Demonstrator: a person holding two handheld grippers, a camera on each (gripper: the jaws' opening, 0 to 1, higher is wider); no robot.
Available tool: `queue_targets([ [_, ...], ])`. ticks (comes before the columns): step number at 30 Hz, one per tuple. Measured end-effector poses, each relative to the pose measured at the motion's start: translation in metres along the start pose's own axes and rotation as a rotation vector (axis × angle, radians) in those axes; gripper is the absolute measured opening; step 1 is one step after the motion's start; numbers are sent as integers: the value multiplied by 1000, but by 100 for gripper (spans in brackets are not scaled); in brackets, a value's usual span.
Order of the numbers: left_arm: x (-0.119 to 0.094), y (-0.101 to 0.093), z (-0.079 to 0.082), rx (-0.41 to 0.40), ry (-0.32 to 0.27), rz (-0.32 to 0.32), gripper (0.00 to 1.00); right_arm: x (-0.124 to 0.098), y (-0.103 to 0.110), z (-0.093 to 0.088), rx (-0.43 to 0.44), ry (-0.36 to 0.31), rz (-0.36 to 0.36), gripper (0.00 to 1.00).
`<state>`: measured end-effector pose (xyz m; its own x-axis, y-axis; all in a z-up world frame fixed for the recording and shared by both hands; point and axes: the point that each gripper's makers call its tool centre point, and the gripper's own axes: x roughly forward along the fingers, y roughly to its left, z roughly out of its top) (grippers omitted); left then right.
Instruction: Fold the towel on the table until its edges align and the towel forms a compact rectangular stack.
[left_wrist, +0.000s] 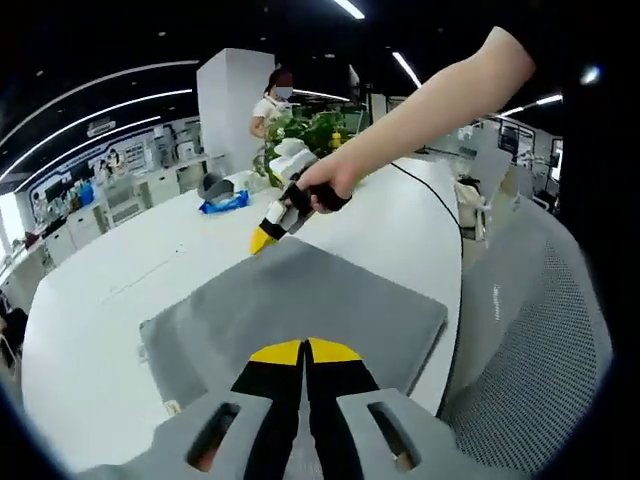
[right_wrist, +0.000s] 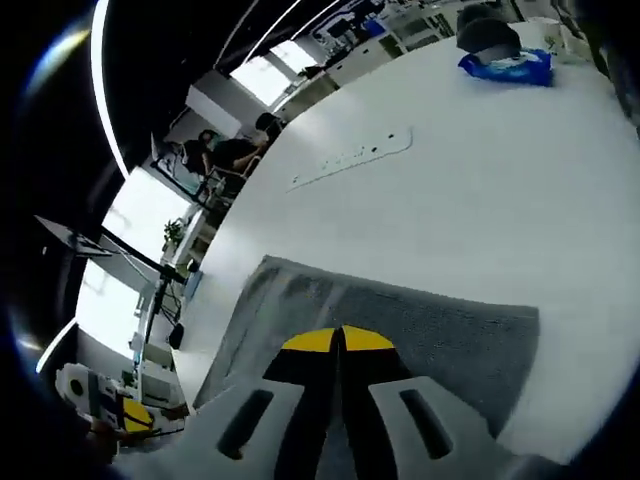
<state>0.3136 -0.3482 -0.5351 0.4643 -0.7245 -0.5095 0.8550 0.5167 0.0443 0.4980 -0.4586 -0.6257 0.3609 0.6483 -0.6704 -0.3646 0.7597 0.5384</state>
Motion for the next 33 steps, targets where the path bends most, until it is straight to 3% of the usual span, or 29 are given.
queue_targets([
  [3,25,-17,2,7,31,-53,1,-3,-8,-8,-79,45,-55,0],
  [8,65,-49,-4,87,106,-102,1,-5,-2,-2,-99,36,-41,0],
  [14,92,-99,-14,130,153,-235,1,-9,-29,-27,-364,209,-176,0],
  [16,99,-108,-16,109,158,-256,1,-9,-32,-32,-434,241,-184,0],
  [18,104,-114,-19,76,167,-258,1,-10,-36,-38,-493,285,-198,0],
  [20,109,-112,-33,33,233,-203,1,-11,-42,-42,-575,326,-226,0],
  [21,111,-108,-45,94,294,-159,1,-8,-39,-40,-616,317,-213,0],
  [23,111,-102,-65,409,405,-140,1,-8,-39,-41,-611,334,-235,0],
  [24,111,-102,-72,469,434,-140,1,-8,-39,-41,-622,343,-241,0],
  [25,111,-104,-77,483,441,-143,1,-8,-40,-40,-672,367,-247,0],
  [26,114,-108,-69,475,372,-144,1,-7,-41,-40,-709,378,-247,0],
  [30,111,-104,-70,394,394,-145,1,-8,-41,-41,-821,411,-281,0],
  [31,111,-104,-70,405,393,-148,1,-7,-41,-41,-879,425,-300,0],
  [32,110,-105,-71,459,391,-160,1,-7,-40,-42,-981,453,-316,0],
  [33,110,-106,-71,523,397,-170,1,-7,-40,-42,-1015,464,-321,0],
])
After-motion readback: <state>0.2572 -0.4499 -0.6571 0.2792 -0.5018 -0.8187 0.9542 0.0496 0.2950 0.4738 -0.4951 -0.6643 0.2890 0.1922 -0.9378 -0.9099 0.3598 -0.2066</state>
